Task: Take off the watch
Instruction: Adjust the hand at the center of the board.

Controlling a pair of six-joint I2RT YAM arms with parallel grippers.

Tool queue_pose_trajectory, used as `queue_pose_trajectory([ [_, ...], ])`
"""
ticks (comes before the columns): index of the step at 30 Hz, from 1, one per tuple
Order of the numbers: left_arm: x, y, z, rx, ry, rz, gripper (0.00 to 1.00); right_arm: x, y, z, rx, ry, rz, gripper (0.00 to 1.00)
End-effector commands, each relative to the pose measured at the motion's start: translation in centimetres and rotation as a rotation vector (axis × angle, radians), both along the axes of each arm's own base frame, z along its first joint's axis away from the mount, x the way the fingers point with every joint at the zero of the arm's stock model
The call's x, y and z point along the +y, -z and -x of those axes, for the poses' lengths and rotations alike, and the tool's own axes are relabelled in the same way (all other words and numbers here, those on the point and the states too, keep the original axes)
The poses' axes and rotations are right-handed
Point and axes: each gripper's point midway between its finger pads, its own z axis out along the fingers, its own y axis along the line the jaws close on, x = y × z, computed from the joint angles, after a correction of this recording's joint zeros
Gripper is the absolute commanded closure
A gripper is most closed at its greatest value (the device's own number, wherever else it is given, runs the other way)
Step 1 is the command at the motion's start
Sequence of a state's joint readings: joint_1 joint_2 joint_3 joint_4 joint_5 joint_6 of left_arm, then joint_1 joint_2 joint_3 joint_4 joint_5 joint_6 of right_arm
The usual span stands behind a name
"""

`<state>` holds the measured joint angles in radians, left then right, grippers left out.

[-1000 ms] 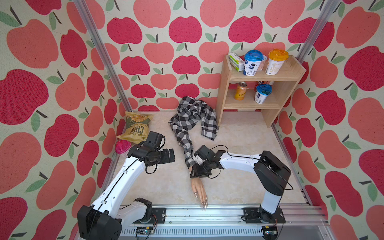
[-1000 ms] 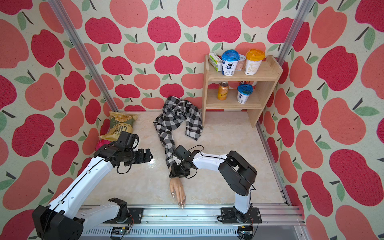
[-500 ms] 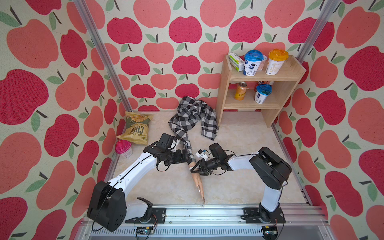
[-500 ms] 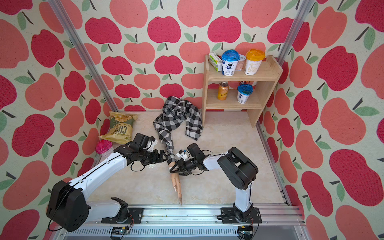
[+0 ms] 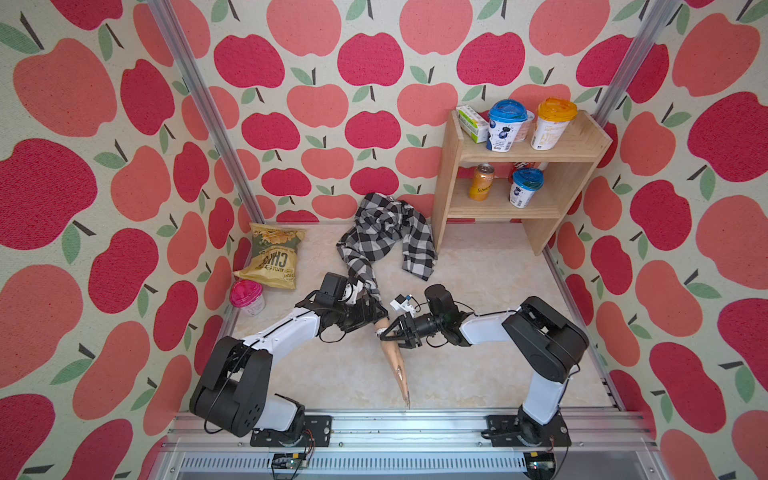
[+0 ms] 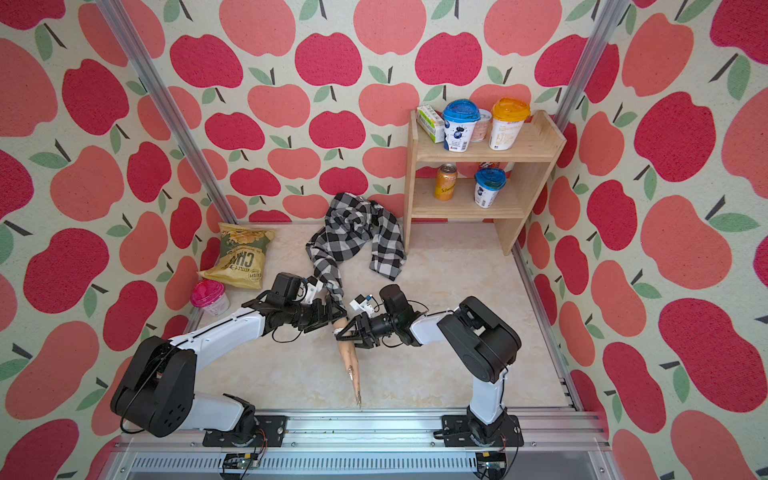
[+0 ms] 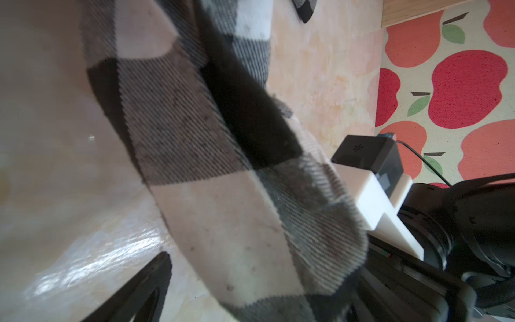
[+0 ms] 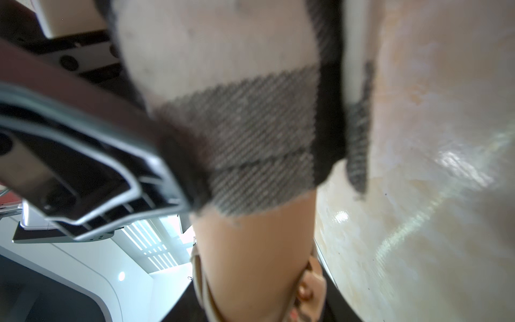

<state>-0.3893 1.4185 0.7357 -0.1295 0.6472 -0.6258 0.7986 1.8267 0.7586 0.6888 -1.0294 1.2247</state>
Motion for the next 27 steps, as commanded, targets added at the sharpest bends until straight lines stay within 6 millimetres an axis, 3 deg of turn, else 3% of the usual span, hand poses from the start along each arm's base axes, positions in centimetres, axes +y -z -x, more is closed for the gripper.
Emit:
queue_pose_trajectory([
  [1, -1.3, -1.4, -0.7, -0.052, 0.017, 0.105, 0.12, 0.3, -4.8, 0.0, -0.102, -0.044, -0.168, 0.57],
  [9, -2.5, -1.5, -0.1, -0.016, 0.080, 0.131, 0.37, 1.0, -3.7, -0.9, -0.030, -0.012, -0.201, 0.58],
  [13, -2.3, -1.3, -0.1, -0.007, 0.075, 0.121, 0.67, 1.1, -3.5, -1.0, -0.026, -0.009, -0.203, 0.57],
  [16, -2.2, -1.4, -0.1, 0.004, 0.076, 0.120, 0.82, 0.8, -2.9, -1.1, -0.026, -0.005, -0.163, 0.53],
  [19, -2.1, -1.7, 0.1, 0.008, 0.081, 0.124, 0.90, 0.1, -2.0, -1.4, -0.037, 0.011, -0.108, 0.43],
  [23, -1.4, -2.2, 0.1, 0.008, 0.067, 0.111, 0.92, -1.8, -1.9, -2.6, -0.071, 0.068, -0.021, 0.33],
  [27, 0.1, -1.5, 0.0, 0.069, 0.017, 0.038, 0.97, -4.6, -3.7, -4.2, -0.156, 0.143, 0.038, 0.29],
])
